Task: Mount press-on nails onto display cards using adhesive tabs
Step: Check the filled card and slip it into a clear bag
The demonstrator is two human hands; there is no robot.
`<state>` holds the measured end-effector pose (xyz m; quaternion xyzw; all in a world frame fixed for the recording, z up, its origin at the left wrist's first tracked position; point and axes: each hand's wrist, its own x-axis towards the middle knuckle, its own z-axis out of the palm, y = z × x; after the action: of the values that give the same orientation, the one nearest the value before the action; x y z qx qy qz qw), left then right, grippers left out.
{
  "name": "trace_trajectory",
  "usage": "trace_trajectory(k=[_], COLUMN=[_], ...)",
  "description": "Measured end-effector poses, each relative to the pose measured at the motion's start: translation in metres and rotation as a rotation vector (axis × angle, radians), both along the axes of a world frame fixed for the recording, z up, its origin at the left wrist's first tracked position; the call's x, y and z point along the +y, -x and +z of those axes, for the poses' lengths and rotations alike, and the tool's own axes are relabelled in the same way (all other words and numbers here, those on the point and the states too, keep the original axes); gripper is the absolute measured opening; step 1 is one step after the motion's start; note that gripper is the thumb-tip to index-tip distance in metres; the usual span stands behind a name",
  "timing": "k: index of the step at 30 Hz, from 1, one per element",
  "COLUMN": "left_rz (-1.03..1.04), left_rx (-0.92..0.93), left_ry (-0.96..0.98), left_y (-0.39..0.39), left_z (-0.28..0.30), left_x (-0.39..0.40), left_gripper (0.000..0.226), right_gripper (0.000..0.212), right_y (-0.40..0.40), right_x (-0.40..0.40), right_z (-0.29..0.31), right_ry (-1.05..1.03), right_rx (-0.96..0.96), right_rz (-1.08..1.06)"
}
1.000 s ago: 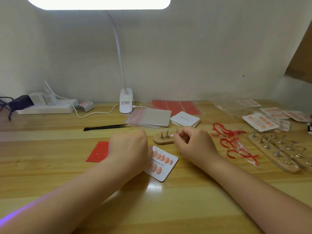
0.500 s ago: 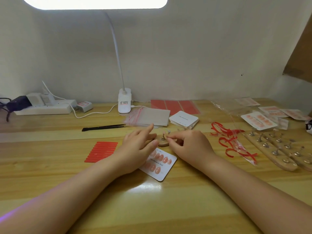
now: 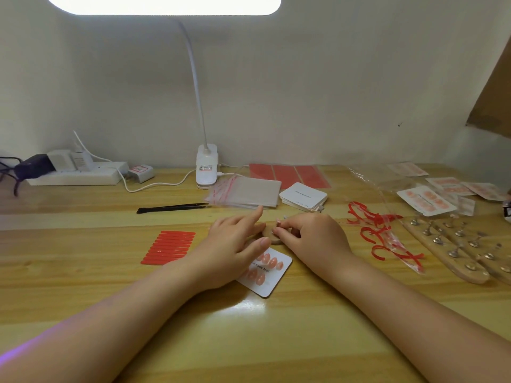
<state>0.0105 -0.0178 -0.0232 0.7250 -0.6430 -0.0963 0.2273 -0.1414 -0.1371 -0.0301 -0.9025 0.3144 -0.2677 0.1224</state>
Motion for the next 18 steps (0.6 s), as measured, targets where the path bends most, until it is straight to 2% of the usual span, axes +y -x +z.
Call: trace_trajectory(k=[7,18], left_rz=[0.001,0.028], left_rx=[0.003,0.005], left_ry=[-0.018,-0.054], left_y=[0.0002,-0.0023], left_z=[0.0001,-0.0027], left_x=[-0.0009,-0.0021], left_gripper=[0.069,0.073], right_gripper=[0.025,0.024], right_y=[0.0000,0.0006], right_x=[0.0021,0.0027], right_z=[0.0011,0.0031], right_ry=[0.077,0.082], right_rx=[0.021,0.016], right_rz=[0.006,0.027])
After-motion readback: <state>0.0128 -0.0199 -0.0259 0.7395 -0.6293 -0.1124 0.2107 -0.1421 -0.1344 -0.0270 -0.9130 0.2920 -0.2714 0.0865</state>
